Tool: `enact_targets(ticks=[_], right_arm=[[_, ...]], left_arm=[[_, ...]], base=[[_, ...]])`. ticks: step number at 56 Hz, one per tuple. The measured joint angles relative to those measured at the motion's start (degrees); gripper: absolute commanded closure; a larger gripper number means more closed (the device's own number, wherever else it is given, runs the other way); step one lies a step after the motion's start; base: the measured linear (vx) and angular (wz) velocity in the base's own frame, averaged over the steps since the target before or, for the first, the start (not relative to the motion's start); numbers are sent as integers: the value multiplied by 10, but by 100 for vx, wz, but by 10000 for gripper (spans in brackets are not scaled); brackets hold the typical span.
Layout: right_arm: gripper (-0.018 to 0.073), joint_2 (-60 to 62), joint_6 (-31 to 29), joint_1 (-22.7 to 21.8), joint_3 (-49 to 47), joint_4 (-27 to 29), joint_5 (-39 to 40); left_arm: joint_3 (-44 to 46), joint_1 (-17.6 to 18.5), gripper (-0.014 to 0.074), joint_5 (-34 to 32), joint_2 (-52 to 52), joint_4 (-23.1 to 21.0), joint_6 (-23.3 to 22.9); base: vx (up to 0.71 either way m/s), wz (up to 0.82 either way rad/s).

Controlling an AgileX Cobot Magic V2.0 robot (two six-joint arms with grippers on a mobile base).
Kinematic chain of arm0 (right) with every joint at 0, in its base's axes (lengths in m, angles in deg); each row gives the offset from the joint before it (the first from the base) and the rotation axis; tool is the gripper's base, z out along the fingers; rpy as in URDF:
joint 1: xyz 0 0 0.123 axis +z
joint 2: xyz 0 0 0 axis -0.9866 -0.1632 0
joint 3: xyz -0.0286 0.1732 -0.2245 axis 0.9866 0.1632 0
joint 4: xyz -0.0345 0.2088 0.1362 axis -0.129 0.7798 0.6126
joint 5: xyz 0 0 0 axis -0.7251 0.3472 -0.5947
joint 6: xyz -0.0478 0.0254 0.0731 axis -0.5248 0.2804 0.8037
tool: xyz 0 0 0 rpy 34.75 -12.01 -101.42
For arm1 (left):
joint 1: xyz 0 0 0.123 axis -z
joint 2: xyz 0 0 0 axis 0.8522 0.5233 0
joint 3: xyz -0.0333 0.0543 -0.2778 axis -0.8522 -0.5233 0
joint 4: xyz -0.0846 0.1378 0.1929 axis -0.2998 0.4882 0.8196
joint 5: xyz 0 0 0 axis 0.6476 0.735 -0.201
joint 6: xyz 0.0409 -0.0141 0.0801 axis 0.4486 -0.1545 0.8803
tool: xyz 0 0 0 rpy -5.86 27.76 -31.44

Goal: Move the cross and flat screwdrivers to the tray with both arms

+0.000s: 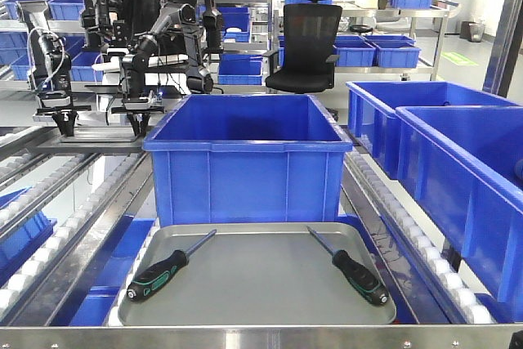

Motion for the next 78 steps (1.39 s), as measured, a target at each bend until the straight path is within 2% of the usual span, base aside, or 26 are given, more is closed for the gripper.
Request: enact_targets(ticks=[7, 13, 23, 68, 78], right_arm=[[567, 0, 0, 0, 0, 0, 0], [567, 0, 0, 0, 0, 0, 0], [567, 0, 0, 0, 2, 0, -2], [567, 0, 0, 0, 3, -1, -2], [567, 44, 0, 0, 79, -43, 44]], left_arm=[[-37, -28, 596, 28, -74, 33, -21], [-37, -30, 596, 70, -88, 52, -27], [-37, -28, 596, 113, -89, 55, -28], [-37, -25, 596, 118, -89, 55, -29], [-37, -25, 595, 118, -89, 55, -29]], base=[[0, 0], [0, 0], [0, 0], [0, 0], [0, 0]])
